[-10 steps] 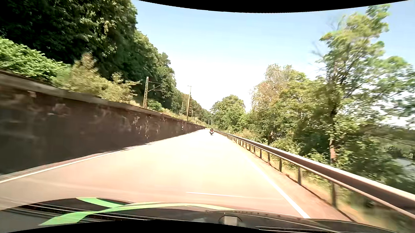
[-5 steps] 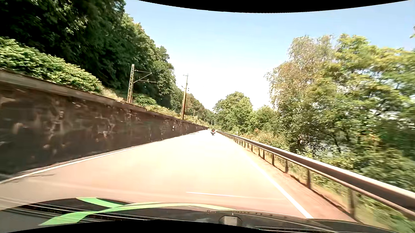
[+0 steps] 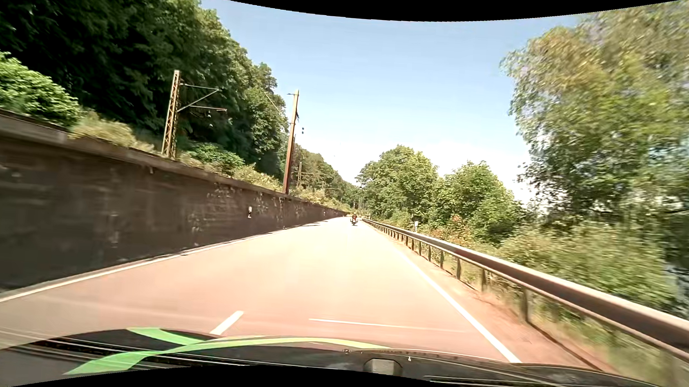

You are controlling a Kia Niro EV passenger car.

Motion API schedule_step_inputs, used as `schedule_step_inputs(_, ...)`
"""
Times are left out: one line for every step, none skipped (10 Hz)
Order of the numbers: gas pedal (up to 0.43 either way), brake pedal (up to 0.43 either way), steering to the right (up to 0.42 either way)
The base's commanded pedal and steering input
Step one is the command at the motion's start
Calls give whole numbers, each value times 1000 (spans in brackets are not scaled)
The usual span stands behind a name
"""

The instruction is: Follow the waypoints while adhering to traffic rules and regulations

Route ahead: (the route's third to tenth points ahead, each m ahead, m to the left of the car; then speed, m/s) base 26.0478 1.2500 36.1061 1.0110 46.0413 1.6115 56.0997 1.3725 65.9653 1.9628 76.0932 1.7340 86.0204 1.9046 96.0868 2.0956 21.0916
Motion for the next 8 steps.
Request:
schedule_step_inputs(209,0,-7)
schedule_step_inputs(197,0,-6)
schedule_step_inputs(197,0,-7)
schedule_step_inputs(197,0,-6)
schedule_step_inputs(197,0,-7)
schedule_step_inputs(169,0,-7)
schedule_step_inputs(169,0,-7)
schedule_step_inputs(169,0,-7)
